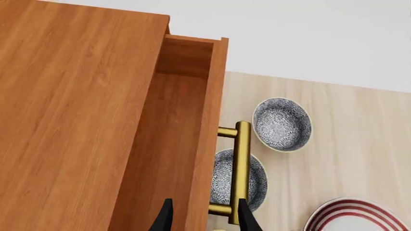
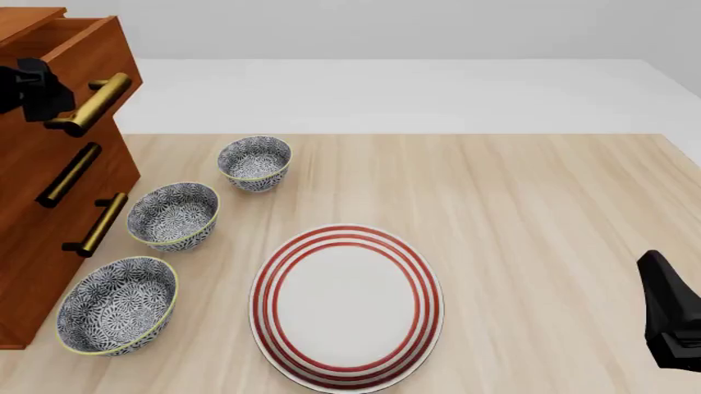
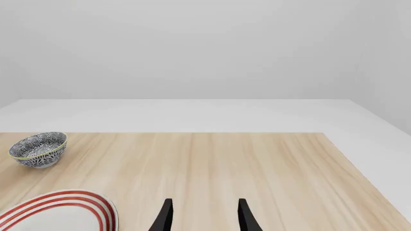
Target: Open the top drawer of the cabinet.
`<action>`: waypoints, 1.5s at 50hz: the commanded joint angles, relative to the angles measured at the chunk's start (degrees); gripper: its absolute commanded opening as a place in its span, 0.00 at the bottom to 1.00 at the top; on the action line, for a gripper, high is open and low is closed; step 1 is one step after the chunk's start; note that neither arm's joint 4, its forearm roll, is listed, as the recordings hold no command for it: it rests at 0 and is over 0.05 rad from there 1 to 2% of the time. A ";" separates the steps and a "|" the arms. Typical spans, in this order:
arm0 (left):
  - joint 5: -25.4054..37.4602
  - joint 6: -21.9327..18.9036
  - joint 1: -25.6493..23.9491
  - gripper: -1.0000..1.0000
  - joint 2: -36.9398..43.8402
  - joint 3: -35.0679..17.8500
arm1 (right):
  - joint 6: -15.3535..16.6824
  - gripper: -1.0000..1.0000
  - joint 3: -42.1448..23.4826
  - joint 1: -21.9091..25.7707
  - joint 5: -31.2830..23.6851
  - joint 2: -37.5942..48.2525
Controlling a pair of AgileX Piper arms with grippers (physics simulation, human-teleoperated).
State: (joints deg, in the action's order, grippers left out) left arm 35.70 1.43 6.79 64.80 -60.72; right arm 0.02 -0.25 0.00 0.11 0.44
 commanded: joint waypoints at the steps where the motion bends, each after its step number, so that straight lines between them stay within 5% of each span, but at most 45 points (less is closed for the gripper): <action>1: 0.00 -0.16 -0.40 1.00 1.27 1.02 | 0.02 1.00 0.00 -0.01 0.00 0.01; 75: -5.76 2.39 -4.84 1.00 8.34 6.42 | -0.01 1.00 0.00 0.00 0.00 -0.01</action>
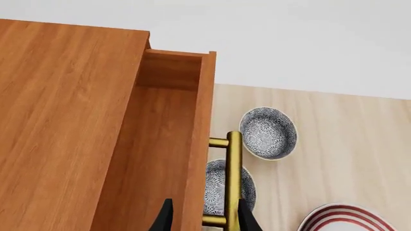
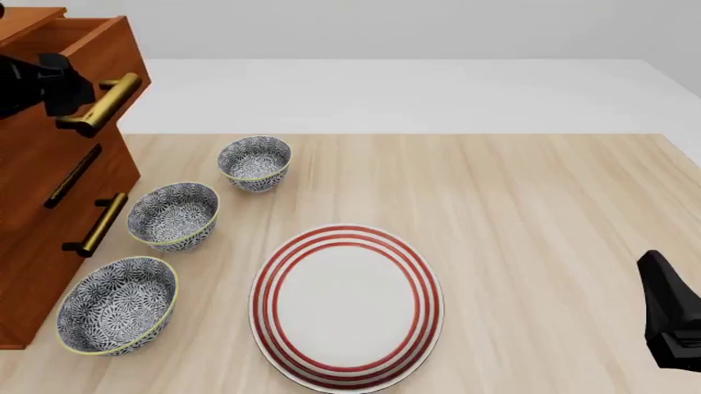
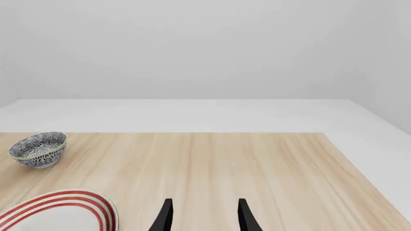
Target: Open the top drawer of the cabinet.
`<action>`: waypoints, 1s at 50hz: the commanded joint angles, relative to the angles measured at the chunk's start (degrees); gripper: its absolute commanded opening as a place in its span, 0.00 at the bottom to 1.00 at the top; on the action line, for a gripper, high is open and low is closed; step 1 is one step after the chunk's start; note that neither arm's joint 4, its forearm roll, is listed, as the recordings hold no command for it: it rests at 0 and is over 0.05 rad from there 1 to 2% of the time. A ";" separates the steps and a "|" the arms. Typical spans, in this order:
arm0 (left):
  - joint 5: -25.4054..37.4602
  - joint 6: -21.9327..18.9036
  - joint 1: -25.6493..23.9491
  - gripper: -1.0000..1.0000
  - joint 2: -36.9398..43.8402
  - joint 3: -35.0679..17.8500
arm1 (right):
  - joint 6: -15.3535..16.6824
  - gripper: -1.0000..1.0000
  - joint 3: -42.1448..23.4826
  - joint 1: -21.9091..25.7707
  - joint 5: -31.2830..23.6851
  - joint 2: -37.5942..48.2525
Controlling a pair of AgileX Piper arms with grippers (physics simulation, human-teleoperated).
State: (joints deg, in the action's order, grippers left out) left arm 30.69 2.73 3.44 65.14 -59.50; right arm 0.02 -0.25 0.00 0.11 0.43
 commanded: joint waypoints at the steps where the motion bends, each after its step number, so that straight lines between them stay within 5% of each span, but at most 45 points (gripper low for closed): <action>1: -0.86 1.13 -1.63 1.00 8.14 5.25 | -0.01 1.00 0.00 0.00 0.00 -0.01; 50: -1.56 0.06 -4.80 1.00 11.53 5.24 | 0.01 1.00 0.00 -0.01 0.00 0.00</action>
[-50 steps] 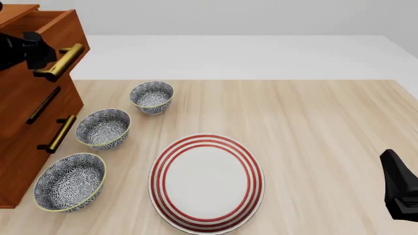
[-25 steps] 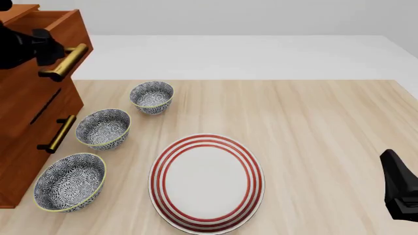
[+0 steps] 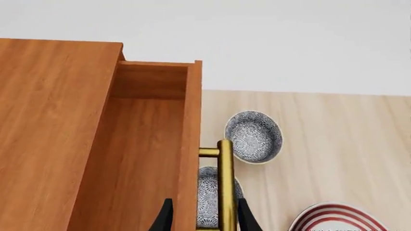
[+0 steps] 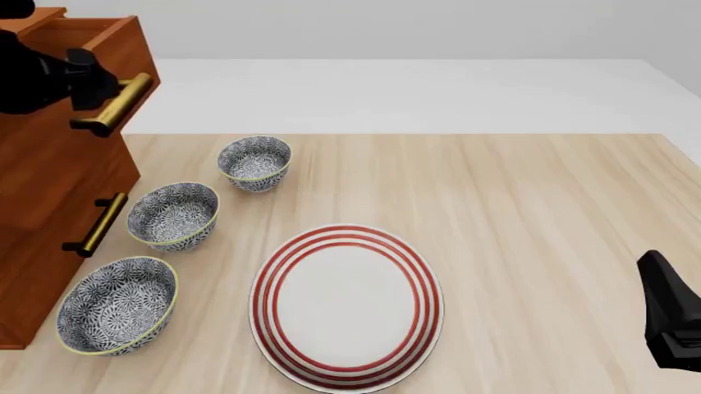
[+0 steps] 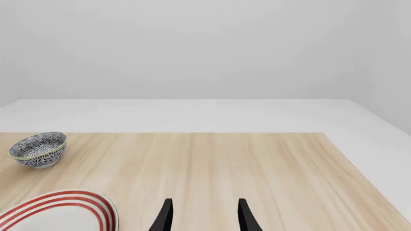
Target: Open the top drawer of the cabinet.
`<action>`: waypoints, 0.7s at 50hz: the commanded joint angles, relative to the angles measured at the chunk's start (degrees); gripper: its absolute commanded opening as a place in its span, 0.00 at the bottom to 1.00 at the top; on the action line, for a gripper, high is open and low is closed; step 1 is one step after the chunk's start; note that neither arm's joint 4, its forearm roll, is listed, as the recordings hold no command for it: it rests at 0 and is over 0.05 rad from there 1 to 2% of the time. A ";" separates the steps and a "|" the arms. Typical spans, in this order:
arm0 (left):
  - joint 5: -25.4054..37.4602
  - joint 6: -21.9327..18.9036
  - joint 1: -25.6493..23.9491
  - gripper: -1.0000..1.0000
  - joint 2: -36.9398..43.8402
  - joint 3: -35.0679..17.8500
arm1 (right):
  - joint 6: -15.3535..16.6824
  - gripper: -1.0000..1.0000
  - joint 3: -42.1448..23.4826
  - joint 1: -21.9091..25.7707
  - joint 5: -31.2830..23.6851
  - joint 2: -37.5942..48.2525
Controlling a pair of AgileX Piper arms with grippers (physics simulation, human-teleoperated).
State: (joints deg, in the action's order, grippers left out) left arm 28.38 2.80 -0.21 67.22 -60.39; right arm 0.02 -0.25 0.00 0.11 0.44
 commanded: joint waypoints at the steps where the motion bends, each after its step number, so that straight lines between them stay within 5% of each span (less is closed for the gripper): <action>1: 0.81 0.06 -1.21 1.00 9.43 6.16 | -0.01 1.00 0.00 0.02 0.00 0.00; 35: -0.19 1.97 -4.95 1.00 10.24 7.34 | 0.00 1.00 0.00 -0.01 0.00 -0.01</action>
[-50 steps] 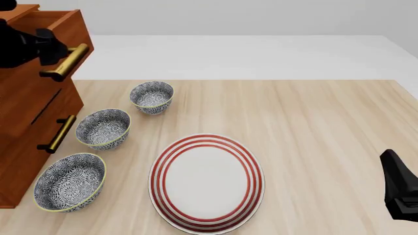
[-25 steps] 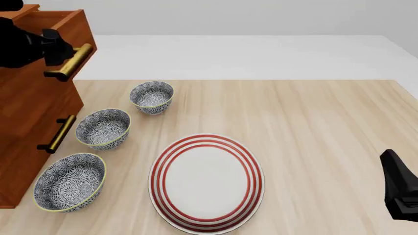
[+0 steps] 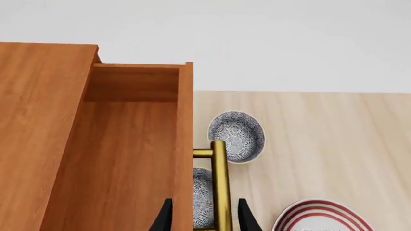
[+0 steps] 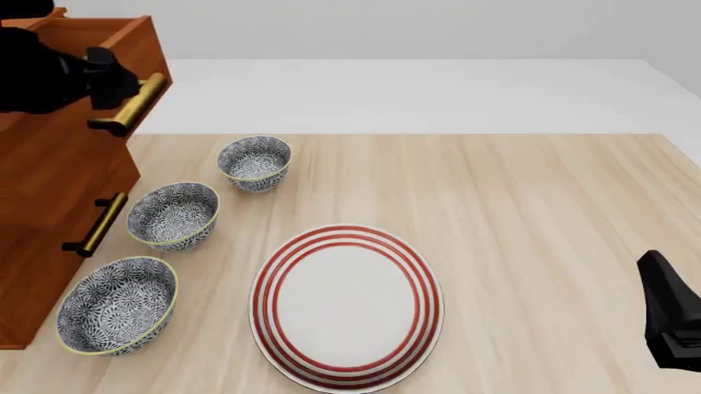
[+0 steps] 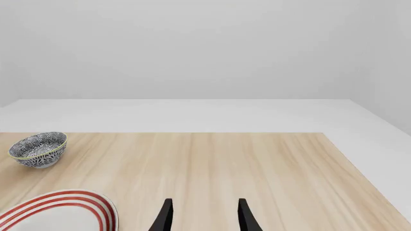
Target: Open the top drawer of the cabinet.
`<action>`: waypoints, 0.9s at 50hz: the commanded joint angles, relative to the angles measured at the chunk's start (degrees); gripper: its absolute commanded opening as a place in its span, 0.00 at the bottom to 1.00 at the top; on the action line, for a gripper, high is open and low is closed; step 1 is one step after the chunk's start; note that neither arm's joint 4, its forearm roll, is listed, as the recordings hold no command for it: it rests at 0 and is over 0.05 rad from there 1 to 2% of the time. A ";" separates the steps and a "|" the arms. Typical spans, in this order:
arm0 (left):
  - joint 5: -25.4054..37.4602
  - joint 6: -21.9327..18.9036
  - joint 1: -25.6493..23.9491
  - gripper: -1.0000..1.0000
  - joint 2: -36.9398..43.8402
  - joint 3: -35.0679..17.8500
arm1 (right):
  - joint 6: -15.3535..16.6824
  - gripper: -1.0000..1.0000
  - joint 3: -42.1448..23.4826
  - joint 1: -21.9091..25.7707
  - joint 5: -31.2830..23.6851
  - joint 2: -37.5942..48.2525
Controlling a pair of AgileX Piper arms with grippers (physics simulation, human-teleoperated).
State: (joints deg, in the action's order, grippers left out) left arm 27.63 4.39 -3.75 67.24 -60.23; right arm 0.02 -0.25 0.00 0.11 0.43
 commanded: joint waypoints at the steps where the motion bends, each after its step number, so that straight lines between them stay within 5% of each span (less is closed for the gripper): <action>1: 0.68 0.44 -1.49 1.00 10.32 6.86 | 0.00 1.00 0.00 -0.01 0.00 -0.01; 45: -0.56 1.73 -5.41 1.00 12.48 6.75 | 0.00 1.00 0.00 0.00 0.00 0.00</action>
State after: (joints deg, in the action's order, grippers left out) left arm 27.27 9.80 -7.63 67.78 -60.60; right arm 0.02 -0.25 0.00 0.11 0.44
